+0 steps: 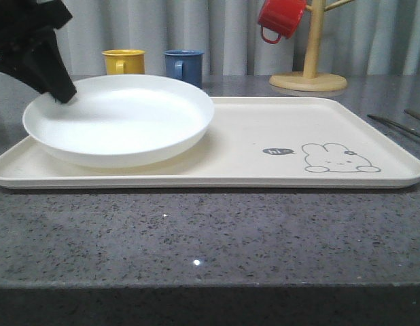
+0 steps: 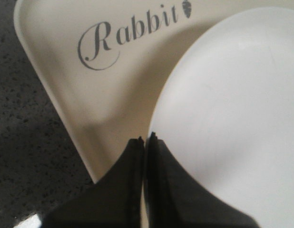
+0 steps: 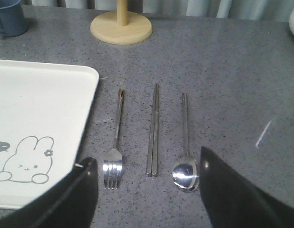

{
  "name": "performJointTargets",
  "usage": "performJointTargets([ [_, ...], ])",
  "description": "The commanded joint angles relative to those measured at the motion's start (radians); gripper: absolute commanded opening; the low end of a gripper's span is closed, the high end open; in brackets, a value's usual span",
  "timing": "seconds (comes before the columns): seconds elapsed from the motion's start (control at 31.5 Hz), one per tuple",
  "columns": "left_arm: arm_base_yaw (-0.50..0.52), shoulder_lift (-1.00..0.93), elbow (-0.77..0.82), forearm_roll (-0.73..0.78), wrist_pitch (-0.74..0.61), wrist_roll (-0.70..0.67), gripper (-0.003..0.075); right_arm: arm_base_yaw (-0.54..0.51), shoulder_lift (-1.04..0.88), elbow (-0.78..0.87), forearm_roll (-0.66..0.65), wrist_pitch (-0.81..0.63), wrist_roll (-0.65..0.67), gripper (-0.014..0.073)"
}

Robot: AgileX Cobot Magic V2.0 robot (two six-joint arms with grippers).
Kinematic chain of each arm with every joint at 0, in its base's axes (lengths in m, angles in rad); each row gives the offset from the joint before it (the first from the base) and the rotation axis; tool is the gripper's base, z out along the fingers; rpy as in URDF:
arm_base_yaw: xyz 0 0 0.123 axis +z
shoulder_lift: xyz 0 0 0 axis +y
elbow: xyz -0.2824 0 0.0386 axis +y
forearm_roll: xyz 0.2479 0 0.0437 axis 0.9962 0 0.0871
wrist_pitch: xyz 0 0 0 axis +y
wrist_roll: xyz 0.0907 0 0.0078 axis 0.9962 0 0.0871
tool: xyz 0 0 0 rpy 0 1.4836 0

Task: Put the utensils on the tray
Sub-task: 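Lift the white plate with the left gripper and set it on the tray, then withdraw the left gripper from the plate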

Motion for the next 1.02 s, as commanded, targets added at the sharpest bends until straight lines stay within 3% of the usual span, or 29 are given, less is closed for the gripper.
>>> performJointTargets([
  [0.0, -0.008, -0.018, -0.031, -0.053, -0.03, -0.011, 0.0034, -0.007, 0.012, -0.031, -0.013, -0.068, -0.009, 0.0487],
  [0.13, -0.008, -0.016, -0.035, -0.048, -0.027, -0.011, 0.0277, -0.007, 0.012, -0.031, -0.013, -0.068, -0.009, 0.0487],
  [0.19, -0.008, -0.025, -0.071, -0.001, 0.046, -0.012, 0.0325, -0.007, 0.012, -0.031, -0.013, -0.068, -0.009, 0.0487],
  [0.35, -0.023, -0.139, -0.162, 0.059, 0.07, -0.106, 0.0305, -0.007, 0.012, -0.031, -0.013, -0.068, -0.009, 0.0487],
  [0.44, -0.114, -0.273, -0.158, 0.12, 0.065, -0.139, 0.026, -0.007, 0.012, -0.031, -0.013, -0.068, -0.009, 0.0487],
  [0.57, -0.333, -0.394, -0.148, 0.518, 0.132, -0.353, 0.025, -0.007, 0.012, -0.031, -0.013, -0.068, -0.009, 0.0487],
  [0.63, -0.424, -0.457, -0.102, 0.592, 0.121, -0.405, 0.025, -0.007, 0.012, -0.031, -0.013, -0.068, -0.009, 0.0487],
  [0.76, -0.54, -0.6, 0.098, 0.58, 0.024, -0.462, 0.025, -0.007, 0.012, -0.031, -0.013, -0.075, -0.009, 0.0487],
  [0.98, -0.557, -0.823, 0.391, 0.578, -0.056, -0.504, 0.025, -0.007, 0.021, -0.033, -0.001, -0.057, -0.009, 0.0482],
])
